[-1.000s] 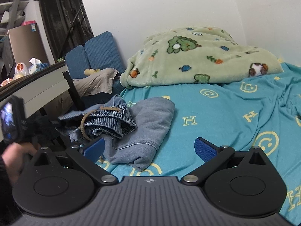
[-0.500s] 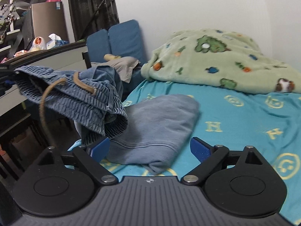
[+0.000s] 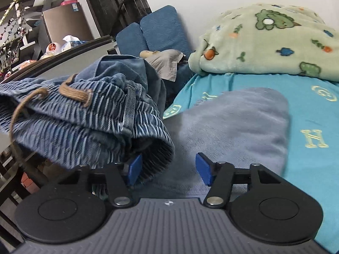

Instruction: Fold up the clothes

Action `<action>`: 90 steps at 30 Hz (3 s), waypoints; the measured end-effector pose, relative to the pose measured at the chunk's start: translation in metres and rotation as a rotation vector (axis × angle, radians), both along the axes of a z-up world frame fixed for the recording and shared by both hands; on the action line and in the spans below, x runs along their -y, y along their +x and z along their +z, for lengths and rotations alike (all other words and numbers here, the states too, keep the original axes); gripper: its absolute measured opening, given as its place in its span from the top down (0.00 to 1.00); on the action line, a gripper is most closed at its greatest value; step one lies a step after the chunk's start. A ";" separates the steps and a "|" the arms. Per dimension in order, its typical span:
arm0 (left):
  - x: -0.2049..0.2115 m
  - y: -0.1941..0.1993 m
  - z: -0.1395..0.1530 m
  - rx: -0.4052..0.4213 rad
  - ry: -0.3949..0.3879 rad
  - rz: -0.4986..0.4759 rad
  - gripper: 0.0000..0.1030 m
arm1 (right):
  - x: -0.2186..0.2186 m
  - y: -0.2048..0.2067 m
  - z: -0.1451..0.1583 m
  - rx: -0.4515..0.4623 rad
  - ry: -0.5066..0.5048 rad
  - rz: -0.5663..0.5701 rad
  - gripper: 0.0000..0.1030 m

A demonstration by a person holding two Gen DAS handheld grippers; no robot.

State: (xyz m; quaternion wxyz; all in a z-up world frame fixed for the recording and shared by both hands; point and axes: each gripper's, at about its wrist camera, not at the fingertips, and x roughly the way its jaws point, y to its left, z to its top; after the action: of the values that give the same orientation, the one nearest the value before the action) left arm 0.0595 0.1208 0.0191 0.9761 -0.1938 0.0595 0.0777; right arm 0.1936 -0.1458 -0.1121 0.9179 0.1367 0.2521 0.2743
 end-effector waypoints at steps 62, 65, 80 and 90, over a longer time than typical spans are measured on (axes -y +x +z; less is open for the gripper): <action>0.169 -0.065 0.031 0.020 -0.069 -0.427 0.90 | 0.202 -0.002 0.176 0.141 0.101 -0.356 0.98; 0.222 -0.055 0.029 -0.004 -0.081 -0.524 0.89 | 0.253 -0.003 0.184 0.156 0.077 -0.427 0.98; 0.431 0.012 -0.084 -0.244 0.033 -0.821 0.84 | 0.458 0.025 0.058 -0.053 -0.175 -0.614 0.97; 0.446 0.021 -0.115 -0.309 0.111 -0.855 0.74 | 0.486 0.015 0.008 -0.123 -0.081 -0.692 0.83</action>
State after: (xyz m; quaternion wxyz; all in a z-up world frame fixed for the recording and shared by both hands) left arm 0.0803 -0.3248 -0.0964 0.9090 -0.0854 0.2749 -0.3013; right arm 0.2087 -0.6323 -0.1041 0.9442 0.1937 0.2565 -0.0720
